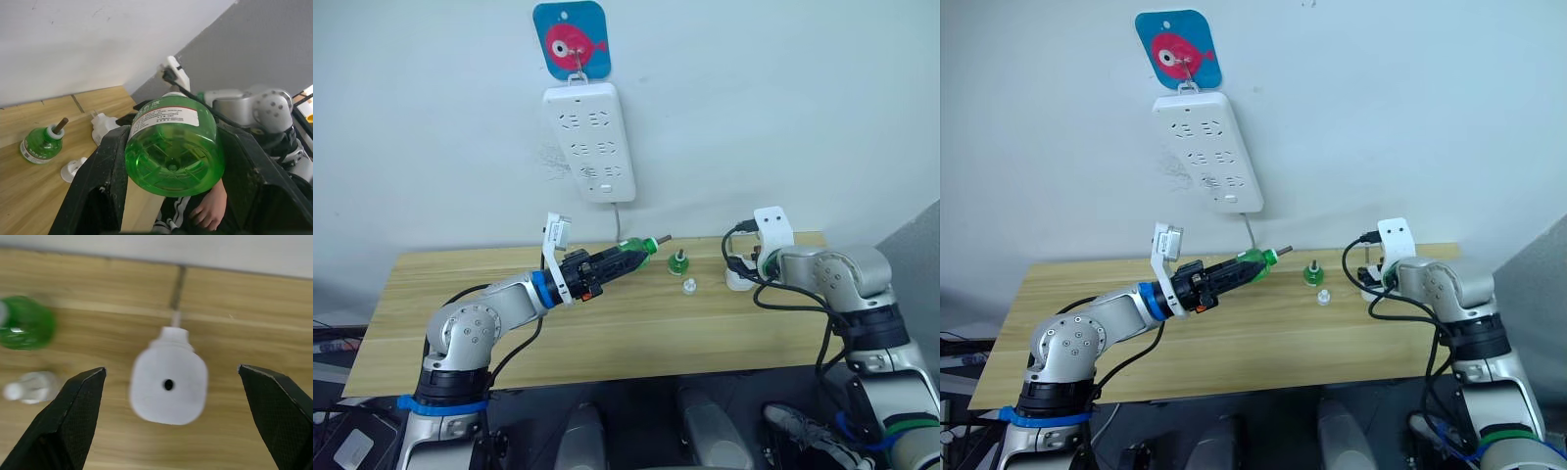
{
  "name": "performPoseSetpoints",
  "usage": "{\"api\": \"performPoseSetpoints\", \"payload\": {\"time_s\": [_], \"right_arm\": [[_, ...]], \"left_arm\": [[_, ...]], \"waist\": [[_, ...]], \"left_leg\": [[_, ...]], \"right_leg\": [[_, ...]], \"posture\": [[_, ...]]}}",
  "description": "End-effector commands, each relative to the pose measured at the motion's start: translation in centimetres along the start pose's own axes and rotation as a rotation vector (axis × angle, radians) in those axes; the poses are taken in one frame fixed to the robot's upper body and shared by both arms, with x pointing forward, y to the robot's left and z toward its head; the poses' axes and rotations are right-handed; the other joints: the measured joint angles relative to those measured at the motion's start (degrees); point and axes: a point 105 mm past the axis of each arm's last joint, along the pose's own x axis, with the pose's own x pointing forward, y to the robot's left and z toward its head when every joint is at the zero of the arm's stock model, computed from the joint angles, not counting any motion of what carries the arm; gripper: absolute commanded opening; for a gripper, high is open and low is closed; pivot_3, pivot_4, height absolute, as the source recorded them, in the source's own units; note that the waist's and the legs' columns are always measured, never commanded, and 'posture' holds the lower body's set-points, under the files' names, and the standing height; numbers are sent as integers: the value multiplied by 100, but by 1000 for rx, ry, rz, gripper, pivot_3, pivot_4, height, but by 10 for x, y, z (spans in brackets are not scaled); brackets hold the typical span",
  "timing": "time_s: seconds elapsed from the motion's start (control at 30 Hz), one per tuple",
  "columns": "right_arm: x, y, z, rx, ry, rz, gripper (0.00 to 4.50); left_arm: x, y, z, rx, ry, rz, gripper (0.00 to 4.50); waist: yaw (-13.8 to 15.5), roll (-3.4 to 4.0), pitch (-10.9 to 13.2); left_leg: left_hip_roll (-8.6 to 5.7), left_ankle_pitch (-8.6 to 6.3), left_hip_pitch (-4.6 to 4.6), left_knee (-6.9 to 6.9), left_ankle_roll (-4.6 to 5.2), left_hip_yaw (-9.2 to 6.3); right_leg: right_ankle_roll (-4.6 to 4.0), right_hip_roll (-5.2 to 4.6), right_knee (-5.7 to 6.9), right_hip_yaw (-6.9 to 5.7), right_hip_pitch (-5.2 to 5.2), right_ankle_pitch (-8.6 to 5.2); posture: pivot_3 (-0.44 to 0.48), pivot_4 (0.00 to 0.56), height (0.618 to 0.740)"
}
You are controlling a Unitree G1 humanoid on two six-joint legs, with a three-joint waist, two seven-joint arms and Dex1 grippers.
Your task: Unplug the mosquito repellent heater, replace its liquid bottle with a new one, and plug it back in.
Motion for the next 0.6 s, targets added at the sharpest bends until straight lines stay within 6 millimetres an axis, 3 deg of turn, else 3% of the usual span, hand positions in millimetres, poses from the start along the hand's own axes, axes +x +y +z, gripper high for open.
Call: {"api": "performPoseSetpoints", "payload": {"time_s": [0.03, 0.6], "right_arm": [[5, -2, 8, 0, 7, -19, 4500], [33, 0, -4, 41, 98, -8, 4500]], "left_arm": [[3, -11, 4, 51, -13, -47, 2322], [3, -12, 2, 63, -12, -45, 2322]], "waist": [[-10, 0, 0], [-8, 1, 1]], "left_leg": [[0, 0, 0, 0, 0, 0], [0, 0, 2, -2, 1, 0]], "right_leg": [[0, 0, 0, 0, 0, 0], [0, 0, 0, -1, 0, 0]], "posture": [[-146, 231, 740], [-119, 227, 740]]}}
